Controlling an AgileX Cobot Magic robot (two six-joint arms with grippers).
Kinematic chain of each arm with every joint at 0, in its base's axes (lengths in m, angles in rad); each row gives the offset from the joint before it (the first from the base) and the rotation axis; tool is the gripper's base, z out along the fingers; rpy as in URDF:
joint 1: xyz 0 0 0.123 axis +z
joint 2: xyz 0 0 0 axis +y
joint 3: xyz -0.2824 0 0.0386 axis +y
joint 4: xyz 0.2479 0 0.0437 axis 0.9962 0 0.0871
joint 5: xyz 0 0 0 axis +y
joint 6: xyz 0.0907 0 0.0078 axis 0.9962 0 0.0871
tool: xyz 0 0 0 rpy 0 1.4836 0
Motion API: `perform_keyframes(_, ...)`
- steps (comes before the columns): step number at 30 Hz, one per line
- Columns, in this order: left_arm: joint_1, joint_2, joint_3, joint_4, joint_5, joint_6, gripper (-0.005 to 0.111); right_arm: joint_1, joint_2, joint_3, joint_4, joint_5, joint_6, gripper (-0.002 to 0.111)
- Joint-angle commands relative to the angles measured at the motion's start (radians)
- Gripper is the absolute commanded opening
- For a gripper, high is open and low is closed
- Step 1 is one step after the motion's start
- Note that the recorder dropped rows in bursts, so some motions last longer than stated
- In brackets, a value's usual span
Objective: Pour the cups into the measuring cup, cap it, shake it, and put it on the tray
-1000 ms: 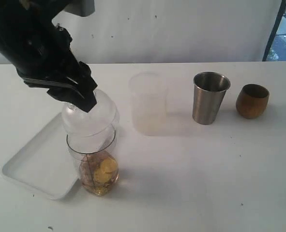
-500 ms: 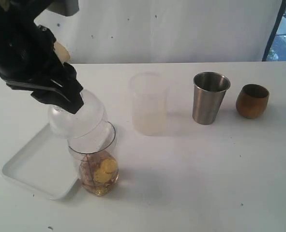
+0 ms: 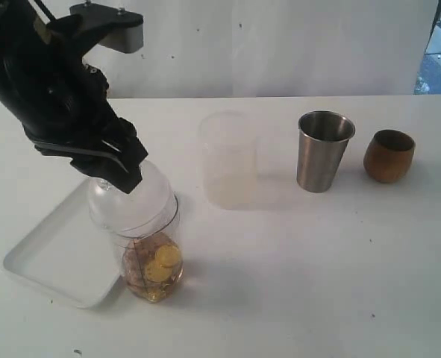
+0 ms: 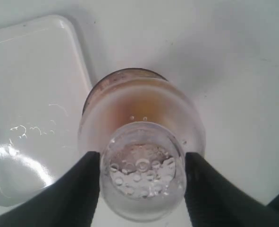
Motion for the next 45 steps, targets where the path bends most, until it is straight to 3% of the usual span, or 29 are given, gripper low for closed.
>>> perform_keyframes(1, -0.006, 0.006, -0.001, 0.016, -0.004, -0.001, 0.0, -0.01, -0.005, 0.001, -0.002, -0.007, 0.003, 0.0)
perform_keyframes(45, -0.006, 0.036, -0.001, -0.039, -0.055, 0.093, 0.0, -0.01, -0.005, 0.001, -0.002, -0.007, 0.003, 0.0)
